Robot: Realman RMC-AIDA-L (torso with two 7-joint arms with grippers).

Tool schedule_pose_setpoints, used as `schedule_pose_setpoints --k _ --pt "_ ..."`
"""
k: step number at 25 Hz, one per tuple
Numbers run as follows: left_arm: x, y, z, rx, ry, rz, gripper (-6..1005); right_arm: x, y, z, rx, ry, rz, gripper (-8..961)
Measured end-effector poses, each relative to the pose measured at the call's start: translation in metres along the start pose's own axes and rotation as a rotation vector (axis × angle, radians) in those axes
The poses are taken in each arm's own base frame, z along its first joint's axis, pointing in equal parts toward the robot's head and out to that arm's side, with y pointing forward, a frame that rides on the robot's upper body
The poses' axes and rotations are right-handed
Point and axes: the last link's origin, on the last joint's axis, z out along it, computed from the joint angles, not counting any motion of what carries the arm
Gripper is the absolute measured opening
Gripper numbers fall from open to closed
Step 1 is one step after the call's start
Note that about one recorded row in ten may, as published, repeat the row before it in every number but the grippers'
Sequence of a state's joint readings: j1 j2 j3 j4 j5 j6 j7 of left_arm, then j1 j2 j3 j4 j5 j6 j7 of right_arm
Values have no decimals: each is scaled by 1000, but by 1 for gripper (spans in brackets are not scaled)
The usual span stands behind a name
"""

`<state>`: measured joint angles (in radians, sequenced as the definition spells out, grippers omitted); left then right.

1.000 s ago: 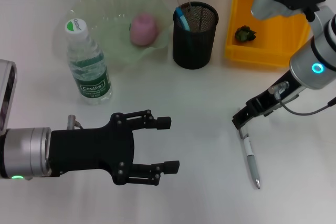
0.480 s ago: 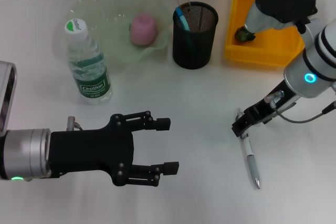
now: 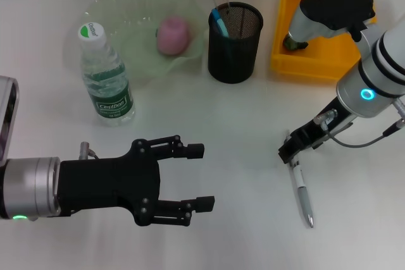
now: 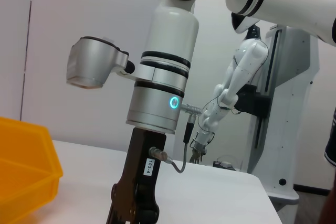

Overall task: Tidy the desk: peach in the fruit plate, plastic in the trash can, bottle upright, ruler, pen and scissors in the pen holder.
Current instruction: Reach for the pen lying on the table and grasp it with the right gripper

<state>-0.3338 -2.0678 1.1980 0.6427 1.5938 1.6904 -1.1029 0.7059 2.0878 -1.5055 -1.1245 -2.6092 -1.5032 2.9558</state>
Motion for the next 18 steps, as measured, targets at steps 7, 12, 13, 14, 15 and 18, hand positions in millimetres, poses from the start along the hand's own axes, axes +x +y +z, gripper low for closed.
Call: schedule_pose_setpoints --k 7,12,13,14,15,18 --pt "0 0 0 1 0 -2 829 -2 2 1 6 -2 -12 649" --pt "0 0 0 1 0 -1 829 -3 2 2 5 3 -12 619" --pt "0 0 0 1 0 0 829 -3 2 3 6 7 -14 612" --pt "0 0 0 1 0 0 829 -3 3 4 8 12 -17 606" --pt "0 0 0 1 0 0 829 -3 4 5 11 18 -23 600" --pt "0 0 0 1 -1 1 829 -3 6 7 20 27 -40 549"
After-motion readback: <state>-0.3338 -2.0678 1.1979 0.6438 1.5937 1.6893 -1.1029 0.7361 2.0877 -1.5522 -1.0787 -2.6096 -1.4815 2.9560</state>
